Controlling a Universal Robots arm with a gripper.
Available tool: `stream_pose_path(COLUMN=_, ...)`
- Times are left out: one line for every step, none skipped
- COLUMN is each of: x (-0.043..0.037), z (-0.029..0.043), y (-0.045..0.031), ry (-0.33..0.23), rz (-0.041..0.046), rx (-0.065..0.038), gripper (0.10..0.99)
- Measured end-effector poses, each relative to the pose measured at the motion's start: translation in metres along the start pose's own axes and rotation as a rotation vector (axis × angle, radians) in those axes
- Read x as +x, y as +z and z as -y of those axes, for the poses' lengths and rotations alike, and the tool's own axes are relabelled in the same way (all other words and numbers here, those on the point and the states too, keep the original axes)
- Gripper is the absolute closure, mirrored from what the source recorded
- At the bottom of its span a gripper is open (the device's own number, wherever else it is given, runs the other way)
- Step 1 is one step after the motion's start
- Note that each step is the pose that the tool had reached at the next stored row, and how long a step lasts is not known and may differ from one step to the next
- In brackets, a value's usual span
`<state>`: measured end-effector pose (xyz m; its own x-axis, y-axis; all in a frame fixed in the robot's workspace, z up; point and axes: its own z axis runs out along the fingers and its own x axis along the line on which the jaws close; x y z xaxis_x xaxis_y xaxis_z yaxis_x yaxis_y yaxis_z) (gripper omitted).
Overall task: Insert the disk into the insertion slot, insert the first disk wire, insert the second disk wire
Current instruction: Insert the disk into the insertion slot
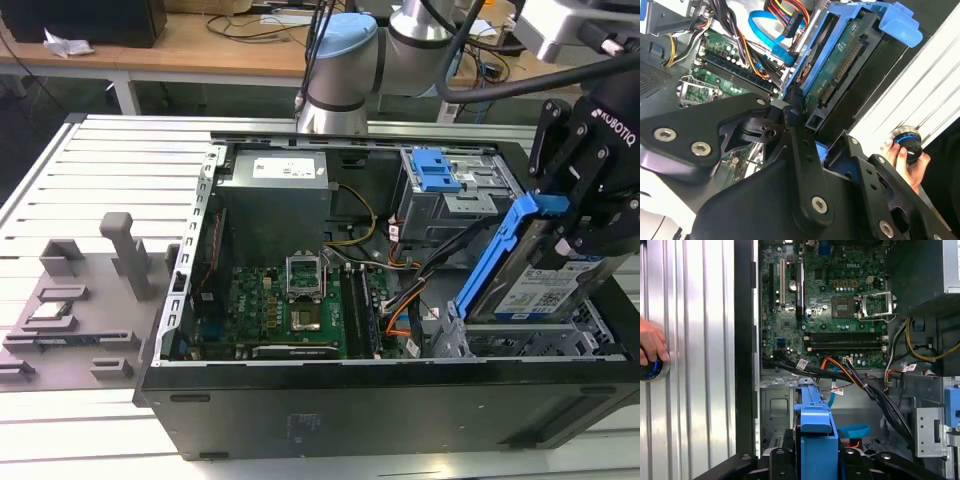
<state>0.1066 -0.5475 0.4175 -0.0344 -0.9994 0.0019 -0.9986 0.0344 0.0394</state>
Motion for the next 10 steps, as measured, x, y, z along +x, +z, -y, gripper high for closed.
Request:
stream_pose_path(x=0.0, z=0.0001, y=0.0029, ry=0.0, rz=0.0001, rx=0.0, gripper=0.722)
stream_pose_path(x=0.0, z=0.0003, y=0.0066, ry=0.0, rz=0.0002, rx=0.0, gripper=0.722)
stream_pose_path(x=-0.0001, z=0.0003, y=0.0083, ry=0.0, rz=0.0, rx=0.0, gripper=0.722)
stream_pose_path(x=0.0, z=0.0004, y=0.0102, ry=0.0, rz=0.0, rx=0.0, gripper=0.722)
stream_pose_path(x=0.0, z=0.0005, y=0.0118, ry=0.0, rz=0.0001, rx=0.0, gripper=0.722)
stream_pose_path(x=0.0, z=0.0006, y=0.0162, ry=0.0, rz=0.0, rx=0.0, gripper=0.722)
stream_pose_path(x=0.0, z=0.0007, y=0.0189, ry=0.0, rz=0.0001, rx=0.0, gripper=0.722)
stream_pose_path(x=-0.0001, z=0.0009, y=0.0219, ry=0.0, rz=0.0, rx=0.0, gripper=0.722)
stream_pose_path(x=-0.0001, z=0.0009, y=0.0237, ry=0.0, rz=0.0, rx=0.0, gripper=0.722)
stream_pose_path(x=-0.0001, z=0.001, y=0.0238, ry=0.0, rz=-0.0002, rx=0.0, gripper=0.722)
